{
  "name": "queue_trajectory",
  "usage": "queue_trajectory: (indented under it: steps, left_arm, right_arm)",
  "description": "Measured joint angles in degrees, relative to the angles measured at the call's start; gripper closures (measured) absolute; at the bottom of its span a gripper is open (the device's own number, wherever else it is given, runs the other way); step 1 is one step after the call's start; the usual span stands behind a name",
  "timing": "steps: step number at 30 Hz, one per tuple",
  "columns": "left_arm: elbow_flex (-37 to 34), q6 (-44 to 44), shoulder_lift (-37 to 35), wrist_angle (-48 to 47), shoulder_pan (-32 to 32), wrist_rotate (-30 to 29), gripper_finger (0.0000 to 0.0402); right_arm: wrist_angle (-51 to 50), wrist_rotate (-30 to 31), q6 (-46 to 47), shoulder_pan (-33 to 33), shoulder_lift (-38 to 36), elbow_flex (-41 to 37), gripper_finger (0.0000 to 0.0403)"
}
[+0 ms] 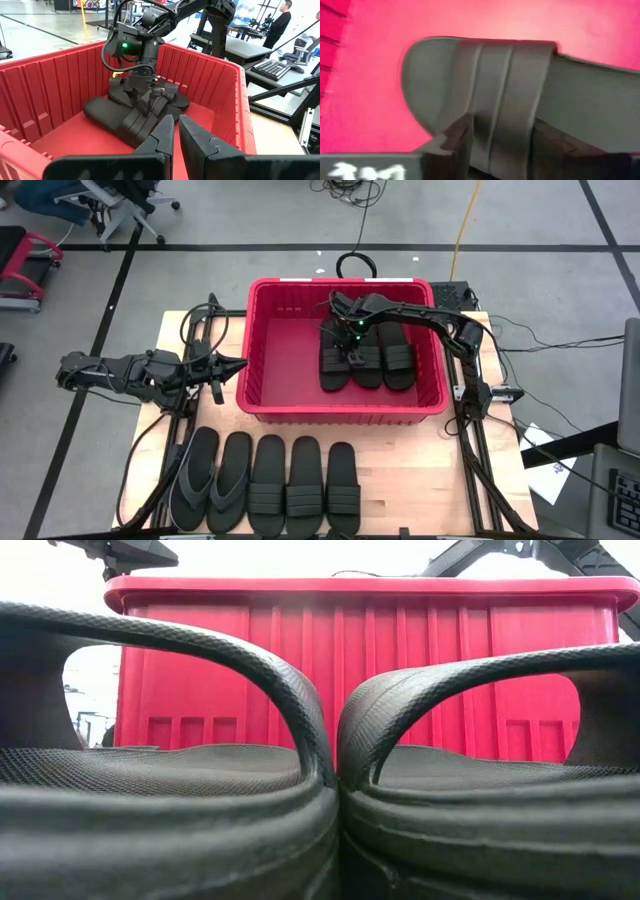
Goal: Pick and place slides into bin
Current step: Put the black slipper into the red bin
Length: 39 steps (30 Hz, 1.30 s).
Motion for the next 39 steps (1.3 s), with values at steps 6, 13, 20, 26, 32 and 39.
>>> queue_trajectory:
  steps: [6,13,20,26,32,39]
  left_arm:
    - [0.0,0.15,0.0,0.04,0.01,0.02,0.0376]
    - [0.0,0.61,0.0,0.02,0.01,0.04,0.0376]
    - [0.0,1.77,-0.01,-0.15,0.01,0.07,0.0376]
    - [0.0,1.73,0.01,-0.61,0.0,0.09,0.0376]
    - [0.0,1.7,0.01,-0.63,0.01,0.11,0.0376]
    - [0.0,1.32,0.01,-0.79,0.0,0.12,0.0376]
  right_arm:
    - [2.42,4.5,0.0,0.77,-2.72,0.0,0.0219]
    - [3.42,0.96,1.88,0.98,-6.73,0.0,0.0231]
    - [1.01,-9.12,2.76,2.38,-8.61,0.0,0.0349]
    - [-0.44,-9.21,-1.77,4.85,-8.65,-2.31,0.0396]
    - [-0.21,-9.6,-1.57,5.58,-8.62,-6.71,0.0402]
    - [5.6,-9.41,1.36,6.96,-8.64,-10.53,0.0403]
